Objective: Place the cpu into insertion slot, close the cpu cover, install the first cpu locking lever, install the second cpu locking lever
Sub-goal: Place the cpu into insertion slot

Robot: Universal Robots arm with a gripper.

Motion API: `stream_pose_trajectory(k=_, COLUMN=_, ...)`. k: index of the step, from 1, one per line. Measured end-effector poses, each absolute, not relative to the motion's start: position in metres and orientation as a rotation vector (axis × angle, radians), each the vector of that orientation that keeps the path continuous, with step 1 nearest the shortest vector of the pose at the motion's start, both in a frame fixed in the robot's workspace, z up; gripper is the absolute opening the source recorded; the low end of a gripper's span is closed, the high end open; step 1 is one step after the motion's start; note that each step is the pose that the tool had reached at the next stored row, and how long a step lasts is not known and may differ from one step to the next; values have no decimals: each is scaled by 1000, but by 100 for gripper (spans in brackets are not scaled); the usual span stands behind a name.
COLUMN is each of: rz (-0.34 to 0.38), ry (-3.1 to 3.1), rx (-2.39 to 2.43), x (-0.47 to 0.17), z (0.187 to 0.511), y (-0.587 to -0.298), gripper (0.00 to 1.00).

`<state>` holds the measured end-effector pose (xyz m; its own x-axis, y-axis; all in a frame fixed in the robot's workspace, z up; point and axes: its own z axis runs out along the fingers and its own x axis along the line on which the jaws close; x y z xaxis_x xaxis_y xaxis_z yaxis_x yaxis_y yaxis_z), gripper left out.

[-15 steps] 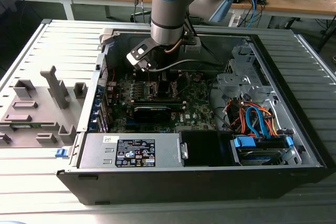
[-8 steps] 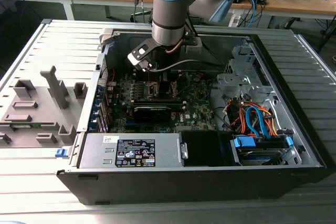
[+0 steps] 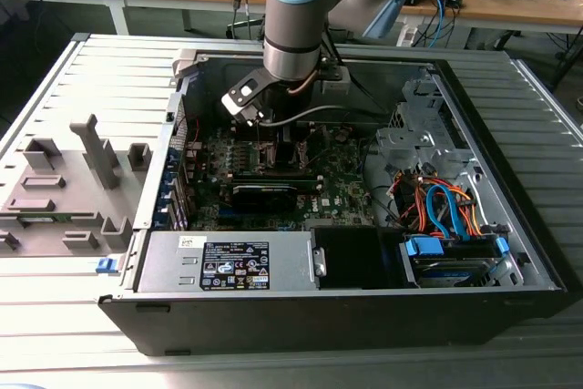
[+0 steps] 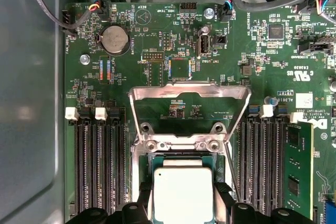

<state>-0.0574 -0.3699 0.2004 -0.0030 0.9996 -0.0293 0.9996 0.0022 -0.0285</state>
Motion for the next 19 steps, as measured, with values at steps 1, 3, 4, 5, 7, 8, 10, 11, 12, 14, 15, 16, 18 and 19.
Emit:
stream_pose_trajectory(k=1, rz=-64, ry=2223, rx=2218, x=-57, z=200, y=-370, gripper=55)
stream_pose_trajectory(k=3, rz=-64, ry=2223, rx=2218, x=-57, z=200, y=-370, gripper=55)
stream_pose_trajectory(k=4, rz=-64, ry=2223, rx=2218, x=-57, z=200, y=-370, gripper=55)
stream_pose_trajectory(k=5, rz=-64, ry=2224, rx=2218, x=-57, z=200, y=-370, gripper=55)
stream_pose_trajectory(k=7, rz=-64, ry=2224, rx=2218, x=-57, z=200, y=-370, gripper=62)
stream_pose_trajectory(k=8, rz=-64, ry=2224, rx=2218, x=-57, z=200, y=-370, gripper=62)
stream_pose_trajectory(k=10, rz=-64, ry=2223, rx=2218, x=-57, z=200, y=-370, gripper=62)
stream_pose_trajectory(k=11, rz=-64, ry=2224, rx=2218, x=-57, z=200, y=-370, gripper=62)
stream_pose_trajectory(k=12, rz=-64, ry=2224, rx=2218, x=-57, z=200, y=-370, gripper=62)
stream_pose_trajectory(k=14, rz=-64, ry=2224, rx=2218, x=-58, z=200, y=-370, gripper=62)
stream_pose_trajectory(k=15, rz=-64, ry=2223, rx=2218, x=-59, z=200, y=-369, gripper=62)
stream_pose_trajectory(k=16, rz=-64, ry=2223, rx=2218, x=-59, z=200, y=-369, gripper=62)
stream_pose_trajectory(k=18, rz=-64, ry=2223, rx=2218, x=-59, z=200, y=-369, gripper=62)
stream_pose_trajectory(k=19, rz=-64, ry=2223, rx=2218, x=-59, z=200, y=-368, gripper=62)
